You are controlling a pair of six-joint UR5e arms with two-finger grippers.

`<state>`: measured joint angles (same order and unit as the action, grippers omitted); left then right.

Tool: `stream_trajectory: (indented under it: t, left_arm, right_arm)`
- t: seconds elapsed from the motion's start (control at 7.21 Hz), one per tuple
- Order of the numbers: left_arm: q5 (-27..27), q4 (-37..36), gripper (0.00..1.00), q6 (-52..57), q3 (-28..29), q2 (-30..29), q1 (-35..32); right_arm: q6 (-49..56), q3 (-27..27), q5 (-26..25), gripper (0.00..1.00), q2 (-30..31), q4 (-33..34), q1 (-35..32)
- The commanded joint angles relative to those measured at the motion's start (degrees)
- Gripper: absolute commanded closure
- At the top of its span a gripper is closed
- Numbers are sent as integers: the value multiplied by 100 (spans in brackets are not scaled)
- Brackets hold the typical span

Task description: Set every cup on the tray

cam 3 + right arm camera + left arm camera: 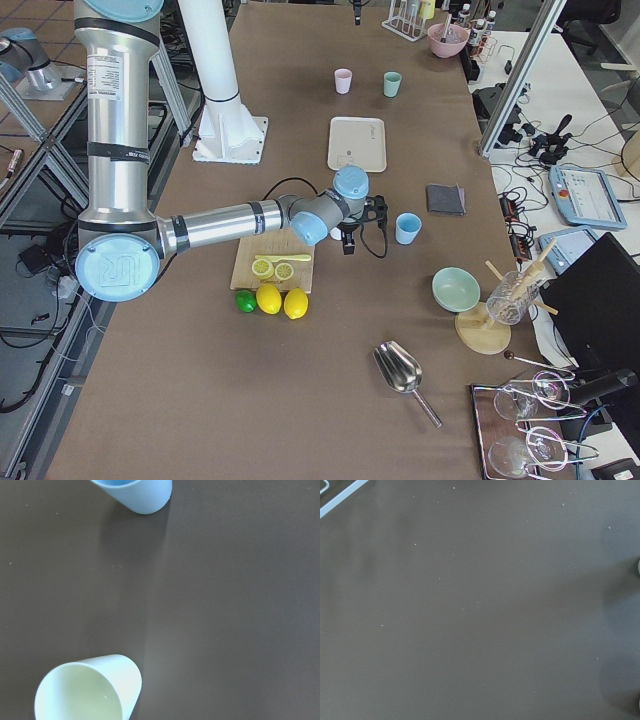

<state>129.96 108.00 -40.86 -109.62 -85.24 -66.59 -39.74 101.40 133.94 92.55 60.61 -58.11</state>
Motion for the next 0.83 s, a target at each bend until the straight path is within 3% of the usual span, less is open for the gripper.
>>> stream_trajectory:
  t: [0.0,0.14,0.28,0.42,0.55,0.69]
  left_arm:
    - [-408,89,2,-614,-112,-115,662]
    - [-436,89,2,-764,-121,-168,769]
    - [-445,89,2,-870,-121,-186,900]
    - [-445,89,2,-984,-147,-238,989]
    - [-541,89,2,-1125,-156,-248,1181]
    - [-846,89,2,-1196,-122,-256,1496]
  right_arm:
    - [-52,-67,-288,6,-131,12,361]
    - [-60,-164,-307,6,-228,21,432]
    - [-52,-313,-325,19,-264,21,493]
    - [-52,-410,-325,47,-273,4,511]
    - [-52,-402,-290,99,-273,4,529]
    - [-52,-393,-246,100,-325,4,538]
